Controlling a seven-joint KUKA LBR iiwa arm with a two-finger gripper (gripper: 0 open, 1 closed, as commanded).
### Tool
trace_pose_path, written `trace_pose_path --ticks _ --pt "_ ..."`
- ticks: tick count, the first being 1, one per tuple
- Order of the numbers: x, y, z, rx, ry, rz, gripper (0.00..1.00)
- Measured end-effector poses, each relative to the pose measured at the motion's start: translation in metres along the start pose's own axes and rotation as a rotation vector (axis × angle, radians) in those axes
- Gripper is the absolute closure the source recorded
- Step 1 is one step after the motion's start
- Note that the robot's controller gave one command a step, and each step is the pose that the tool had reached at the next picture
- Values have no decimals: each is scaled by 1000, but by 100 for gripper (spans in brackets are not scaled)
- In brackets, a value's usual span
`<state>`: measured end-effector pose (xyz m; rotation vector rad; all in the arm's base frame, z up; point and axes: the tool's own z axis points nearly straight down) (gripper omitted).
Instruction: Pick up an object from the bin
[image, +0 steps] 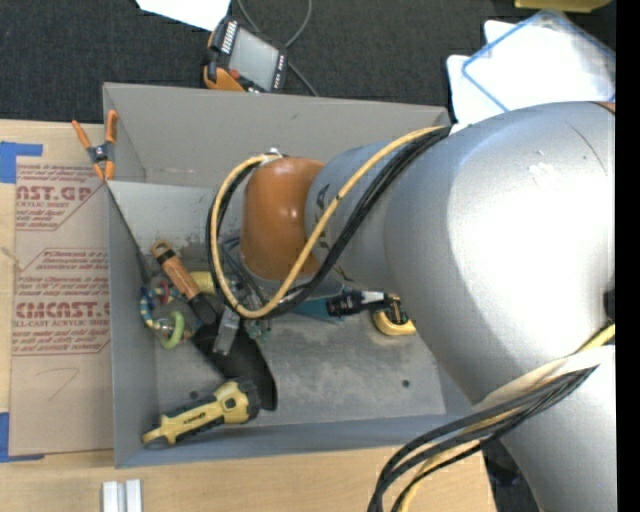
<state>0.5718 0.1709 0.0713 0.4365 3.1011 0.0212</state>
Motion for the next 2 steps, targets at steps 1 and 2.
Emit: trace_pose_path --ticks 1,2 --pt "0 0 0 0 0 0 100" --pt "0 1 0 1 0 -12 100"
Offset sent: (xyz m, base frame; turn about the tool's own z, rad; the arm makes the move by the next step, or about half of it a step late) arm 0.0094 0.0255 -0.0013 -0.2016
